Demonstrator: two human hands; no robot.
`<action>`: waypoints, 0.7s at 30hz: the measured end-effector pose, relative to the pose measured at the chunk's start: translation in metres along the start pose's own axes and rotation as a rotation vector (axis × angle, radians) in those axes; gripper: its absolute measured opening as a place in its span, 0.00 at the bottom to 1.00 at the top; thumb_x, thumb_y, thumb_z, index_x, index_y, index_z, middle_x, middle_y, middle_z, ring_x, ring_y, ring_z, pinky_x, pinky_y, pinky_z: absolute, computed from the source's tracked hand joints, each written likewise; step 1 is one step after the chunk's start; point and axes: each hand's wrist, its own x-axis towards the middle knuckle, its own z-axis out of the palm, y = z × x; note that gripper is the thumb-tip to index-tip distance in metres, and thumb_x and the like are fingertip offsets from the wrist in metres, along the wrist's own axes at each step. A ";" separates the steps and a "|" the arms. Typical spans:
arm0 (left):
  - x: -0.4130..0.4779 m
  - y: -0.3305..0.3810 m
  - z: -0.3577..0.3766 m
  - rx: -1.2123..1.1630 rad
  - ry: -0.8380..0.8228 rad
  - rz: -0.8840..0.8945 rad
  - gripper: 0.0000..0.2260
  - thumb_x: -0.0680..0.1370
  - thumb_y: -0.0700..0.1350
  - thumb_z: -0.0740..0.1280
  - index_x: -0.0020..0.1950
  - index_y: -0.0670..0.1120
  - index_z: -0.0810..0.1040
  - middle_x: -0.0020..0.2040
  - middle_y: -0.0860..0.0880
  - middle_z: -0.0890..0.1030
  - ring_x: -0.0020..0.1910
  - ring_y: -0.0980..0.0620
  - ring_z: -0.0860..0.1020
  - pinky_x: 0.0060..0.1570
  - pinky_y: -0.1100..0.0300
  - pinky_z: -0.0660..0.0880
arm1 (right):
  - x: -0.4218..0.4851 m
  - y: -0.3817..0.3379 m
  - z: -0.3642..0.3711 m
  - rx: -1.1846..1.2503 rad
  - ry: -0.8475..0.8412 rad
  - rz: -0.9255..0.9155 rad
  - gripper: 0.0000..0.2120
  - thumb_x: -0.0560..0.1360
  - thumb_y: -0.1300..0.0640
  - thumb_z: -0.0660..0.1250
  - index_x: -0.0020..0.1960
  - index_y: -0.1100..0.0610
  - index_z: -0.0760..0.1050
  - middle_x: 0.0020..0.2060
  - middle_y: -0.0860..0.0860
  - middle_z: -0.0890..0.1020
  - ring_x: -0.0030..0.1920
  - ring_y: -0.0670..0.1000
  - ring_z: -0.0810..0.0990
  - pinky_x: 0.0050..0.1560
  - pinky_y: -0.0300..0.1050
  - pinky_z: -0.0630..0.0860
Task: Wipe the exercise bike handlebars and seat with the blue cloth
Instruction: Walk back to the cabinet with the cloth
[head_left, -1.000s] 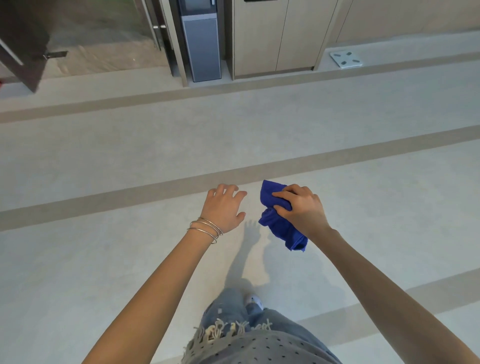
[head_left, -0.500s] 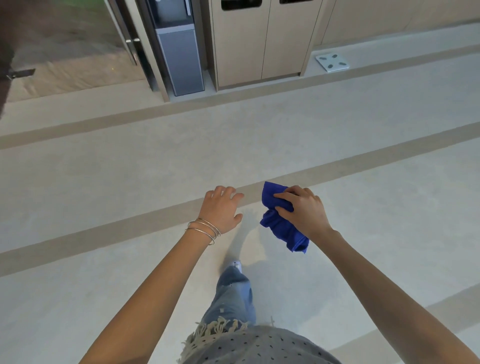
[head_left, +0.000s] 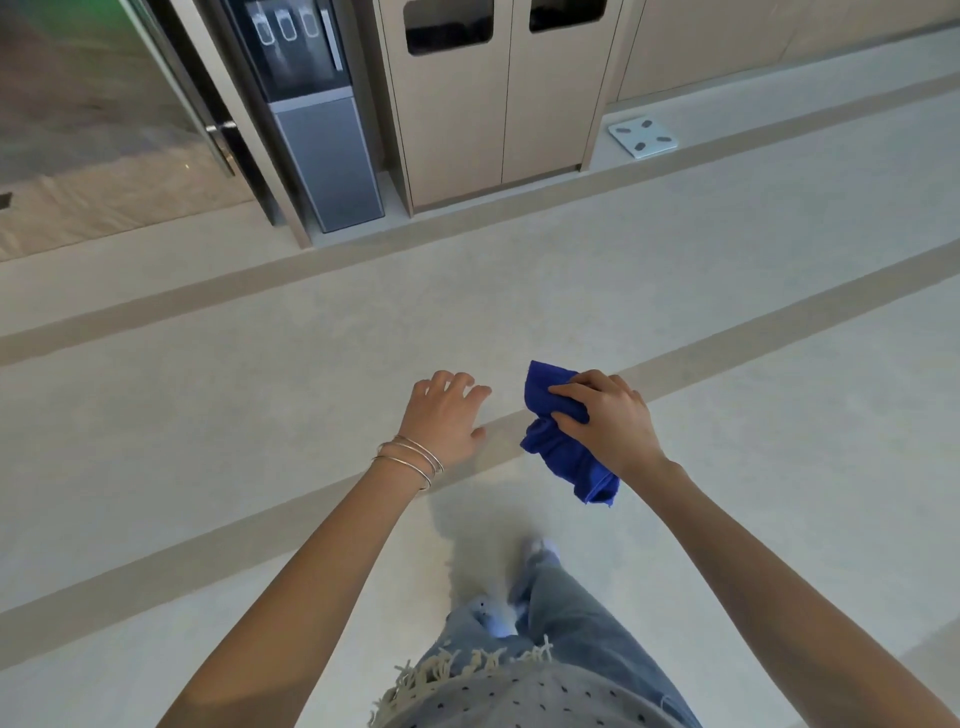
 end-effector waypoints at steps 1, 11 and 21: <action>0.009 -0.003 -0.001 0.003 -0.002 -0.002 0.23 0.76 0.53 0.62 0.71 0.51 0.63 0.71 0.49 0.65 0.70 0.45 0.63 0.64 0.51 0.64 | 0.010 0.003 -0.001 -0.006 -0.003 -0.003 0.15 0.75 0.50 0.64 0.61 0.46 0.75 0.59 0.48 0.76 0.58 0.54 0.72 0.56 0.50 0.69; 0.172 -0.019 -0.032 -0.031 0.020 -0.047 0.23 0.76 0.52 0.61 0.71 0.50 0.64 0.71 0.48 0.66 0.69 0.44 0.63 0.64 0.50 0.63 | 0.171 0.064 -0.039 -0.059 -0.037 -0.031 0.15 0.75 0.50 0.63 0.62 0.45 0.74 0.60 0.48 0.76 0.58 0.53 0.72 0.56 0.50 0.70; 0.323 -0.018 -0.077 -0.039 0.037 -0.068 0.23 0.77 0.53 0.61 0.71 0.50 0.64 0.71 0.47 0.66 0.69 0.44 0.63 0.65 0.49 0.64 | 0.310 0.119 -0.088 -0.063 -0.058 -0.068 0.15 0.75 0.50 0.63 0.62 0.46 0.74 0.59 0.48 0.76 0.58 0.53 0.73 0.55 0.50 0.70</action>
